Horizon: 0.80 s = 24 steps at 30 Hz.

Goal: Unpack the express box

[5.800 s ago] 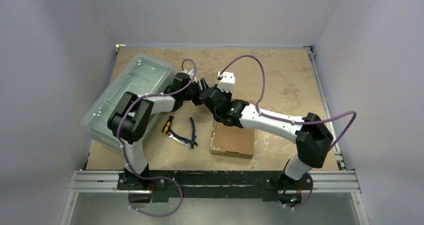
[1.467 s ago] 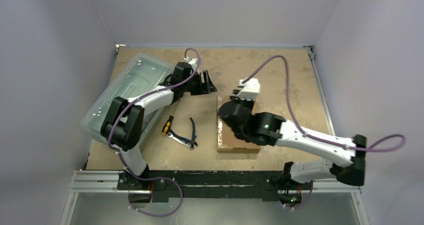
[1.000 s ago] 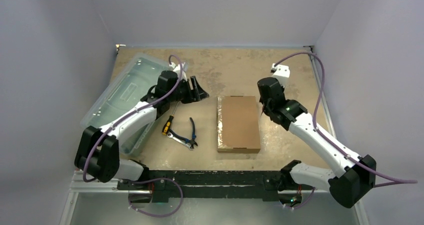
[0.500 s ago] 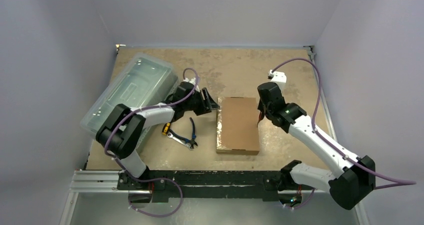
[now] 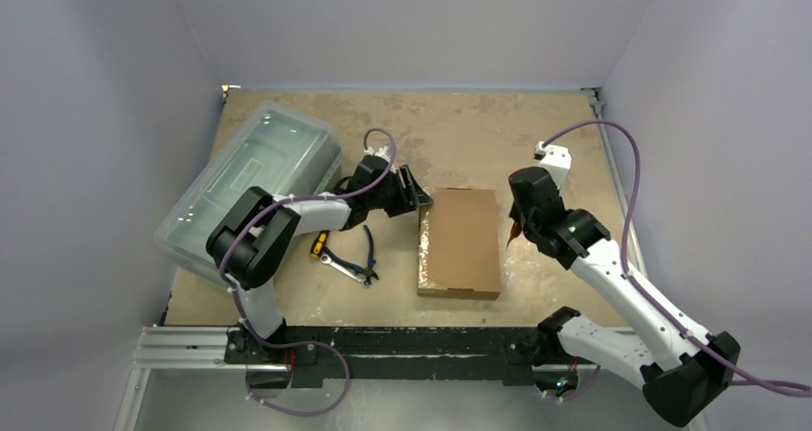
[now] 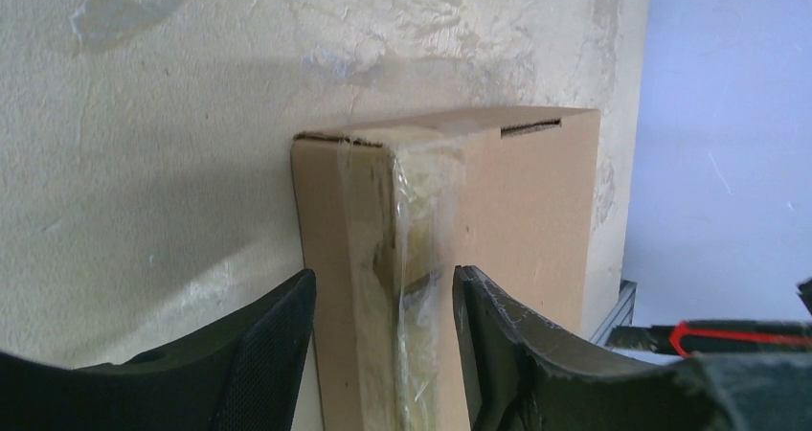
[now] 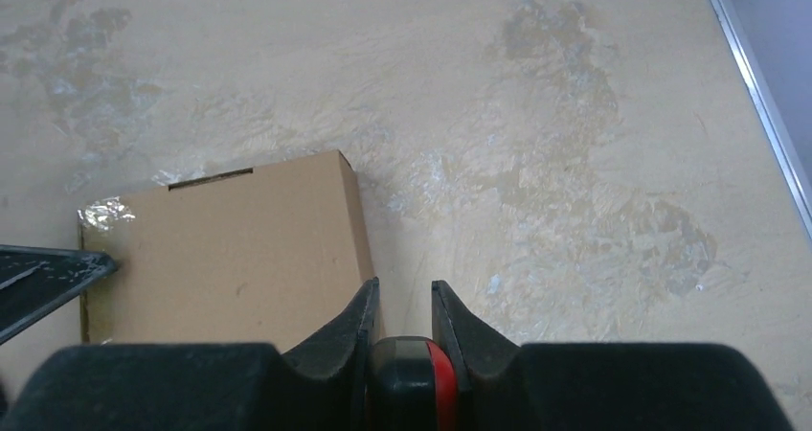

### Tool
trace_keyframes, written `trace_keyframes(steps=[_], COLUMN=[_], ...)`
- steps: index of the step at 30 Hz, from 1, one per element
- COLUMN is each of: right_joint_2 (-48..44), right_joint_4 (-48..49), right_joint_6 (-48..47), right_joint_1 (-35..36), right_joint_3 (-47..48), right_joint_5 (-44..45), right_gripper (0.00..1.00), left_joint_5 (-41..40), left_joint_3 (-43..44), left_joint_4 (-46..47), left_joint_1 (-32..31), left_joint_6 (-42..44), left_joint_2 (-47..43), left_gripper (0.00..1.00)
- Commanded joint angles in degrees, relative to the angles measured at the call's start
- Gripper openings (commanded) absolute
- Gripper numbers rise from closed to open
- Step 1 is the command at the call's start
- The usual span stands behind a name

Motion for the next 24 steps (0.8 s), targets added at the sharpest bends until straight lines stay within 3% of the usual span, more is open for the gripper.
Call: trace_keyframes(steps=[1,10,13,15,17,20,22,24], right_joint_2=[-0.66,4.10,3.56,1.57,0.09,-3.43,-5.64,-7.07], right_joint_4=[0.23,-2.48,3.18,11.53,17.00,21.70,19.20,12.69], right_joint_6=[2.89,10.39,12.13,13.53,18.63,21.58,21.40,21.23], right_joint_1=[-0.20,3.60,5.68,7.70,8.42,8.55,8.37,8.31], right_joint_3=[-0.50,-2.39,-3.92,-6.39,-8.35,-11.56,-11.74,-9.65], right_joint_5=[1.70,8.03,0.52,-5.20,-9.85,-9.38,-5.52,-0.78], right_gripper=[0.00,0.00,0.00,0.00,0.00,0.00,0.00,0.00], left_joint_5=[-0.89,4.99,5.36,8.71,14.49,12.02,7.37,4.92], left_joint_3=[4.32,13.36,16.92,25.84,38.02,60.28,67.94,71.24], left_joint_4=[3.29,6.63,8.77,5.91,-0.91,-26.14,-36.96,-41.58], left_joint_1=[-0.50,-0.83,-1.46,-2.06,-2.89,-3.32,-2.72,-1.22], left_joint_6=[0.94,-2.88,-2.60,0.00,3.81,18.47,26.80,31.80], left_joint_2=[2.79,12.63,16.12,21.06,27.92,35.25,35.50,33.38], left_gripper=[0.54,0.54,0.53,0.53,0.54,0.56,0.60,0.61])
